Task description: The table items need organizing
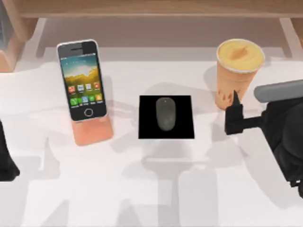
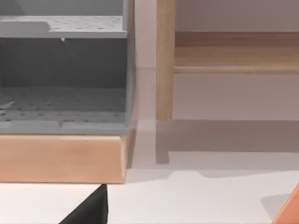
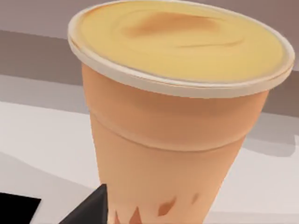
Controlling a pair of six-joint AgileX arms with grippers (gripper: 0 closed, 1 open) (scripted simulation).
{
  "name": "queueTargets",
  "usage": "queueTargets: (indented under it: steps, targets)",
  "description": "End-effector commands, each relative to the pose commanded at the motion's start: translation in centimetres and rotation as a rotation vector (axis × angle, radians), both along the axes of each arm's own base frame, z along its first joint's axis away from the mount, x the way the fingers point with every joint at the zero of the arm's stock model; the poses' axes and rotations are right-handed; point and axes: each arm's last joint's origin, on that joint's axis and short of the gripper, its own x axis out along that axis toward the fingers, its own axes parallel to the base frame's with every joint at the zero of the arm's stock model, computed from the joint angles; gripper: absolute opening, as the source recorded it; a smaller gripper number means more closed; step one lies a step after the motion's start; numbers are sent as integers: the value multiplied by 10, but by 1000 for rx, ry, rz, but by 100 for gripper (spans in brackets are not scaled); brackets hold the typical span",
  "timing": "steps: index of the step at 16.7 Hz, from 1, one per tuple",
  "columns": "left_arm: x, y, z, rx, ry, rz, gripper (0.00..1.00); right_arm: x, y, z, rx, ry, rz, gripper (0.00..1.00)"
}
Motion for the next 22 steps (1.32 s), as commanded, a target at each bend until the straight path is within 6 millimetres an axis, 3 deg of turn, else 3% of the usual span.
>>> queueTargets:
  steps: [4,8,17,22]
  targets:
    - [0,0,0,0,0,0,100,22,26,-32,20,-67,-41,100]
    - [0,0,0,0,0,0,100,40,40,-48,70,-160,-99,100]
    - [0,0,0,0,0,0,100,46,42,-52,90,-192,-120,100]
    - [0,0,0,0,0,0,100,70,43,-52,92,-193,-118,100]
